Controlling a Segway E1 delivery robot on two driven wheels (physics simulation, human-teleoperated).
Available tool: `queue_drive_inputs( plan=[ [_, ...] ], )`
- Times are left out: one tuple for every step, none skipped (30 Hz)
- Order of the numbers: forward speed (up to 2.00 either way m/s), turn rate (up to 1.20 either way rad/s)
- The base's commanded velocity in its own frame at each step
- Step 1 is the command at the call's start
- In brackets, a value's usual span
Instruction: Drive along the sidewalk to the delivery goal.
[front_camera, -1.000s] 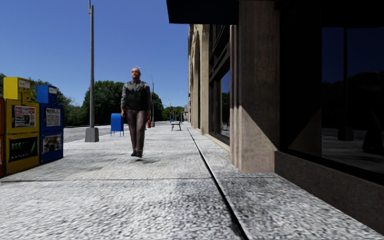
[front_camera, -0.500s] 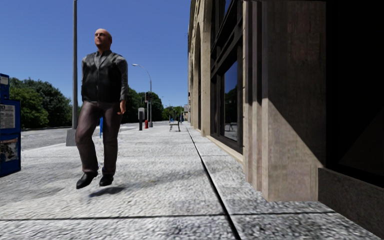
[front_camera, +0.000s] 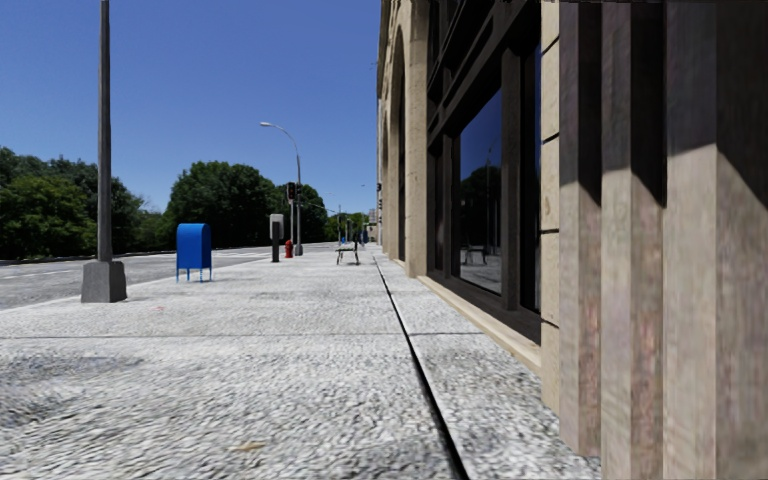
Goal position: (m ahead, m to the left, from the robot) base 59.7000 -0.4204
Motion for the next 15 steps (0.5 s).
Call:
queue_drive_inputs(
  plan=[
    [2.00,0.19],
    [2.00,0.19],
    [2.00,0.19],
    [2.00,0.19],
    [2.00,0.19],
    [2.00,0.20],
    [2.00,0.20],
    [2.00,0.21],
    [2.00,0.21],
    [2.00,0.25],
    [2.00,0.26],
    [2.00,0.26],
    [2.00,0.26],
    [2.00,0.26],
    [2.00,0.27]
  ],
)
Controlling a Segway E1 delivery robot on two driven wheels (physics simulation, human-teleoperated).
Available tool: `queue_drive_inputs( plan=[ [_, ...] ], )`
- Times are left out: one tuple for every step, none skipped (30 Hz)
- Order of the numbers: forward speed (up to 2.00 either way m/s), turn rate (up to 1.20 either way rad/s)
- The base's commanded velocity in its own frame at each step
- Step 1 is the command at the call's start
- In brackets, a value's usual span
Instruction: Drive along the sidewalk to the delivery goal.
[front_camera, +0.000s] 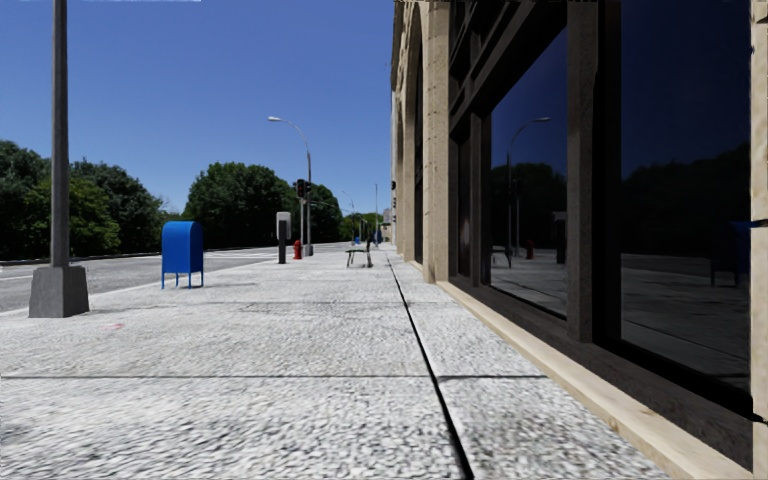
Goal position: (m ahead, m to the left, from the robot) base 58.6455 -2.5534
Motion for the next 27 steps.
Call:
queue_drive_inputs(
  plan=[
    [2.00,0.27],
    [2.00,0.27],
    [2.00,0.27],
    [2.00,0.27],
    [2.00,0.27],
    [2.00,0.27],
    [2.00,0.27],
    [2.00,0.27],
    [2.00,0.27],
    [2.00,0.27],
    [2.00,0.27],
    [2.00,0.27],
    [2.00,0.27],
    [2.00,0.27],
    [2.00,0.27],
    [2.00,0.27],
    [2.00,0.27],
    [2.00,0.28],
    [2.00,0.28],
    [2.00,0.28],
    [2.00,0.28],
    [2.00,0.29],
    [2.00,0.29],
    [2.00,0.29],
    [2.00,0.30],
    [2.00,0.30],
    [2.00,0.30]
  ],
)
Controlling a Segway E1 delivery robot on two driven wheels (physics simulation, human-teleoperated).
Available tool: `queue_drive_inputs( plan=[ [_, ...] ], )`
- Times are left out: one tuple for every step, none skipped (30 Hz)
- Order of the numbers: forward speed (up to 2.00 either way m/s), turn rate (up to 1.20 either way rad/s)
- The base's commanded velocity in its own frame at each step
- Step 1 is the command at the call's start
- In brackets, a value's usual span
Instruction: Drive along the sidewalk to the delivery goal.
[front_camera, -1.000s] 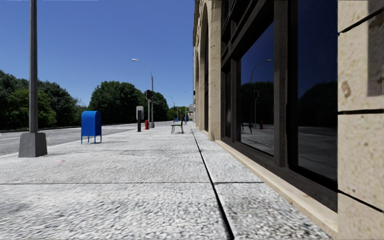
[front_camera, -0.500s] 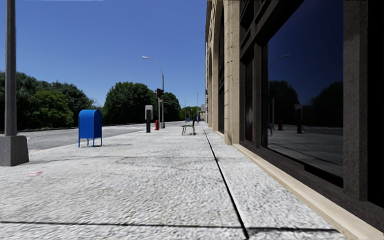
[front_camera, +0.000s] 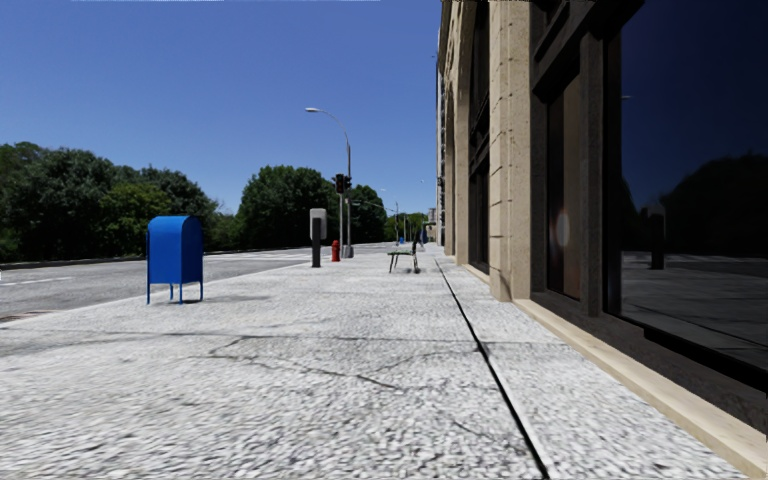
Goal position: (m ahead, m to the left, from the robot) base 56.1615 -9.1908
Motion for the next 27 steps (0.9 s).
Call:
queue_drive_inputs(
  plan=[
    [2.00,0.30],
    [2.00,0.30],
    [2.00,0.30],
    [2.00,0.30],
    [2.00,0.30],
    [2.00,0.30],
    [2.00,0.30],
    [2.00,0.30],
    [2.00,0.30],
    [2.00,0.30],
    [2.00,0.30],
    [2.00,0.30],
    [2.00,0.30],
    [2.00,0.30],
    [2.00,0.30],
    [2.00,0.30],
    [2.00,0.30],
    [2.00,0.30],
    [2.00,0.30],
    [2.00,0.30],
    [2.00,0.30],
    [2.00,0.24],
    [2.00,0.00],
    [2.00,0.00],
    [2.00,0.00],
    [2.00,0.00],
    [2.00,0.00]
  ],
)
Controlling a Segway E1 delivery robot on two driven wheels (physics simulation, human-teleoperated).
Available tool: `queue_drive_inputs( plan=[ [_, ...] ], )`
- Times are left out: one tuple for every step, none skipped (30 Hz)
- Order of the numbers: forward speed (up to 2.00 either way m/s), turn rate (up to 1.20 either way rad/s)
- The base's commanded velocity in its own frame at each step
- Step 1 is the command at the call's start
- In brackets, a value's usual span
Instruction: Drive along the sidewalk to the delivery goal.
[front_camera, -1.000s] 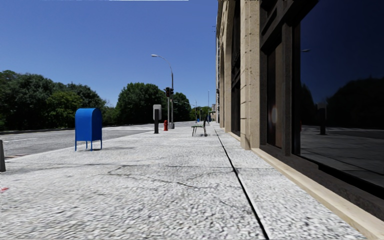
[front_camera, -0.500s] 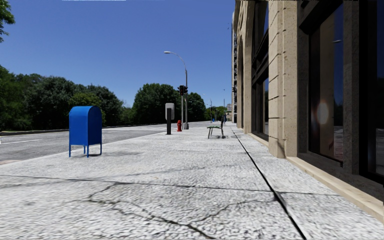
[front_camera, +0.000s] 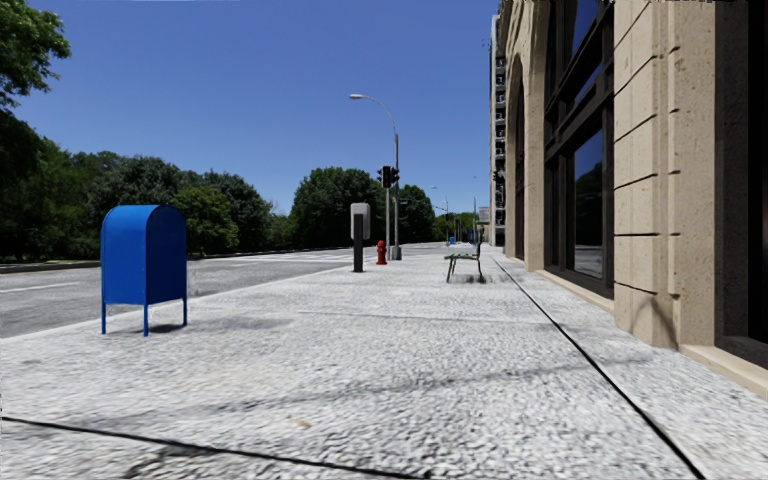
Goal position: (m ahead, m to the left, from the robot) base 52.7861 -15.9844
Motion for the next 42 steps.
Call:
queue_drive_inputs(
  plan=[
    [2.00,0.00],
    [2.00,0.00],
    [2.00,0.00],
    [2.00,0.00],
    [2.00,0.00],
    [2.00,0.00],
    [2.00,0.00],
    [2.00,0.00],
    [2.00,0.00],
    [2.00,0.00],
    [2.00,0.00],
    [2.00,0.00],
    [2.00,0.00],
    [2.00,0.00],
    [2.00,0.00],
    [2.00,0.00],
    [2.00,0.00],
    [2.00,0.00],
    [2.00,0.00],
    [2.00,0.00],
    [2.00,0.00],
    [2.00,0.00],
    [2.00,0.00],
    [2.00,0.00],
    [2.00,0.00],
    [2.00,0.00],
    [2.00,0.00],
    [2.00,0.00],
    [2.00,0.00],
    [2.00,0.00],
    [2.00,0.00],
    [2.00,0.00],
    [2.00,0.00],
    [2.00,0.00],
    [2.00,0.00],
    [2.00,0.00],
    [2.00,0.00],
    [2.00,0.00],
    [2.00,0.00],
    [2.00,0.00],
    [2.00,0.00],
    [2.00,0.00]
  ],
)
